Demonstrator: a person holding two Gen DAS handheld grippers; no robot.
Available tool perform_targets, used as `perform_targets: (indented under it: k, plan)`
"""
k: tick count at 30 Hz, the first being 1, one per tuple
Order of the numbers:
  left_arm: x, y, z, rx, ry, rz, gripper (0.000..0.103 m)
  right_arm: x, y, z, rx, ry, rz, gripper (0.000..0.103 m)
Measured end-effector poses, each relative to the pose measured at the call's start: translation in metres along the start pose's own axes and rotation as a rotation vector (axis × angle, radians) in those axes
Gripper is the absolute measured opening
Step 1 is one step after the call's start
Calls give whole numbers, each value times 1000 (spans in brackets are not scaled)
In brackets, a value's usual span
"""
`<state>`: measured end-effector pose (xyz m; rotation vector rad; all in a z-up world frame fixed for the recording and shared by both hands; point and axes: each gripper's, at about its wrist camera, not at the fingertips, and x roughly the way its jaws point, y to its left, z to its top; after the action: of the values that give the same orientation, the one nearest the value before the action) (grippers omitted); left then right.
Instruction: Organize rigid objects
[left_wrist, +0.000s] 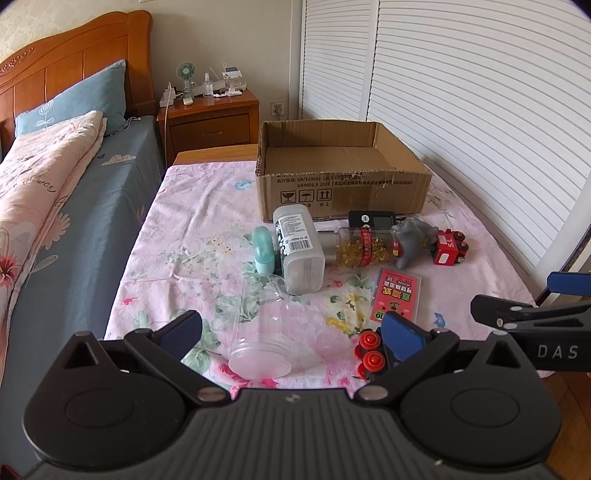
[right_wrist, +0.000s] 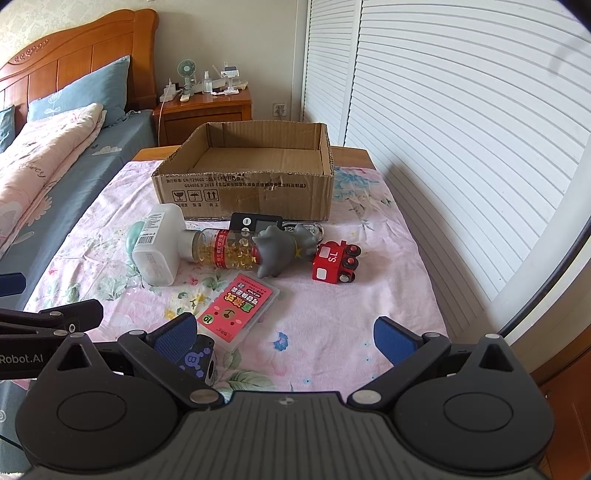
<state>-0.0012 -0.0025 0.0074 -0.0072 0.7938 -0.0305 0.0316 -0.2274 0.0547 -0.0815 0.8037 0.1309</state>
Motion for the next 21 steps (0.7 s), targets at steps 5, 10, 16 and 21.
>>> perform_targets:
  k: [5,10,16,21]
  plan:
    - [0,0,1,4,-3,0,102,-1,-1,2,-1,-2,0,103]
    - [-1,0,1,9,-9,-1,102,-1,-1,2,0,-6,-3,103]
    - [-2,0,2,16,-13,1,102,-2,0,3,-4,-13,-5,103]
    - [-2,0,2,19,-14,0,102,-2,1,3,-8,-15,-8,103]
